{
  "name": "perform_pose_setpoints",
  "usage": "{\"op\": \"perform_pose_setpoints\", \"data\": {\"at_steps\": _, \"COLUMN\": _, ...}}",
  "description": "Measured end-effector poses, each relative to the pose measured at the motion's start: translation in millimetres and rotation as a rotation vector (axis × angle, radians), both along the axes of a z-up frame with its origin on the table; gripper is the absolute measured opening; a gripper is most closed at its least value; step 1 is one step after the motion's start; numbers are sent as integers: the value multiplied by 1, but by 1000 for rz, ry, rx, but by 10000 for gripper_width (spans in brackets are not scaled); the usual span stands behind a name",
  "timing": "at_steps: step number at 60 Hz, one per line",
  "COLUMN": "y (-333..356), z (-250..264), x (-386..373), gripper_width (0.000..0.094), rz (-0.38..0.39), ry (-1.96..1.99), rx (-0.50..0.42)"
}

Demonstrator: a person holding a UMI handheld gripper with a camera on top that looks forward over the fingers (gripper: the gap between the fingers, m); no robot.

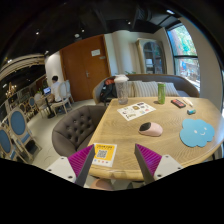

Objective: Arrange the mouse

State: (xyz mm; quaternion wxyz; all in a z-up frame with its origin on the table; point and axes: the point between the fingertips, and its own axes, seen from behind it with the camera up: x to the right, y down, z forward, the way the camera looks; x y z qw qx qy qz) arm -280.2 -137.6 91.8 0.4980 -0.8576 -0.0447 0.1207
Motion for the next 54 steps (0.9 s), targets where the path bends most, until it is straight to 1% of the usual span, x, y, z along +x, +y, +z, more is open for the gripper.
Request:
{"op": "perform_pose_setpoints", "data": {"at_steps": 5, "y": 1, "z": -2, "x": 2, "gripper_width": 832, "rz": 13, "ry": -12, "rx": -2}}
{"op": "perform_pose_setpoints", "data": {"at_steps": 10, "y": 8, "z": -5, "x": 15, "gripper_width": 832, "rz": 1, "ry": -30, "rx": -3}}
{"op": "perform_pose_setpoints", "data": {"at_steps": 23, "y": 40, "z": -30, "x": 74, "gripper_width": 829, "rz": -72, "ry": -83, "rx": -30}}
{"op": "perform_pose_setpoints", "data": {"at_steps": 31, "y": 74, "z": -50, "x": 112, "gripper_width": 825, "rz": -94, "ry": -147, "rx": -35}}
{"op": "perform_pose_setpoints", "data": {"at_steps": 35, "y": 89, "z": -68, "x": 127, "gripper_width": 825, "rz": -109, "ry": -173, "rx": -68}}
{"op": "perform_pose_setpoints", "data": {"at_steps": 42, "y": 114, "z": -81, "x": 139, "gripper_width": 824, "rz": -105, "ry": -172, "rx": -63}}
{"op": "perform_pose_setpoints", "data": {"at_steps": 54, "y": 142, "z": -103, "x": 148, "gripper_width": 820, "rz": -80, "ry": -151, "rx": -136}}
